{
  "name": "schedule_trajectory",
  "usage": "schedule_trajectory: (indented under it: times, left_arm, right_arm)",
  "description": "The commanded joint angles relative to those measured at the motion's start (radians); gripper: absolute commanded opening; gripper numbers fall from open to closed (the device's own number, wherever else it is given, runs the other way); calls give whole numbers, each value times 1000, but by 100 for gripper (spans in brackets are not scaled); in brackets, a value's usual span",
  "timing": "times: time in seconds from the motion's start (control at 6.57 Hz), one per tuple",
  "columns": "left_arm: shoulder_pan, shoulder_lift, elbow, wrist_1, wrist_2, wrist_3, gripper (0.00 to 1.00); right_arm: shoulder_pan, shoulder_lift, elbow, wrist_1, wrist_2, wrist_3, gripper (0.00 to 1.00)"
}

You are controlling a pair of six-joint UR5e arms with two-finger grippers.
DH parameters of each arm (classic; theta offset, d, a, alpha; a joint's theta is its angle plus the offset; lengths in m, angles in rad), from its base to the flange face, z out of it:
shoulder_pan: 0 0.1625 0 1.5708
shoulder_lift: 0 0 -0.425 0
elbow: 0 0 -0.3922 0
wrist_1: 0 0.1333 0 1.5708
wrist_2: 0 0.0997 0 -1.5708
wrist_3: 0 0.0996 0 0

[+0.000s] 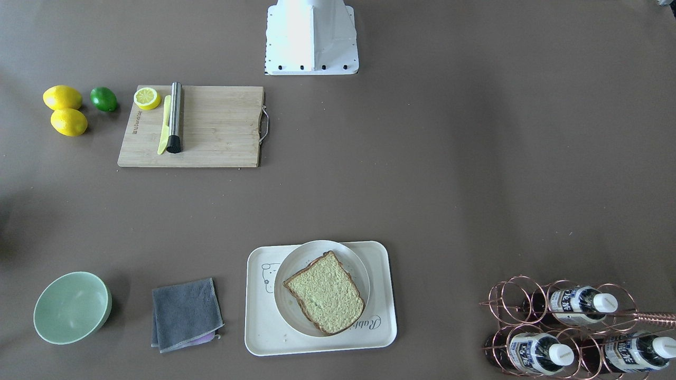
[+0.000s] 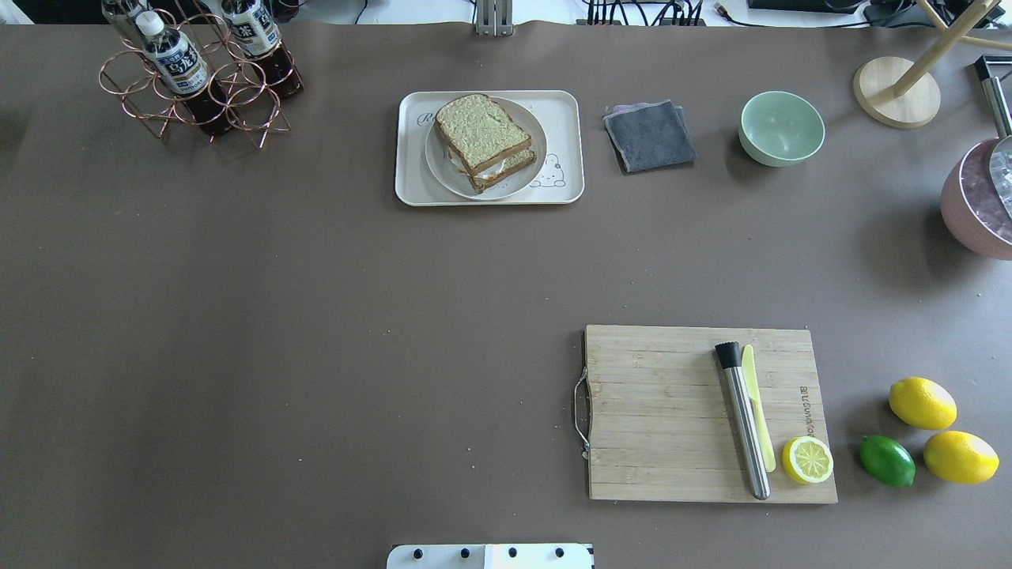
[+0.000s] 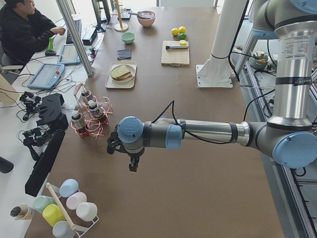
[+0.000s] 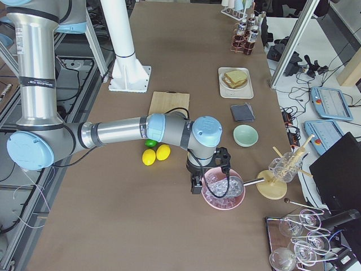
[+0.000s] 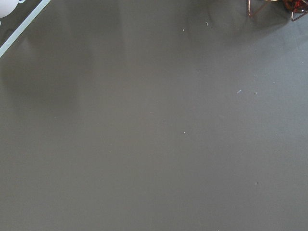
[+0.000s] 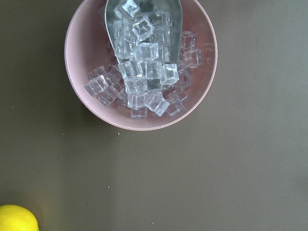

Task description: Make sandwich and place on tray

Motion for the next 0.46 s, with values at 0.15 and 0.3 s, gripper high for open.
schedule_trajectory:
  times: [0.15, 0.3]
  left_arm:
    - [-24, 17, 7, -17, 44, 5, 98]
    - [-24, 31, 5, -31, 61, 5, 98]
  right_arm:
    - [0, 7, -14, 2, -1, 14, 100]
    - [0, 4, -28, 34, -1, 14, 100]
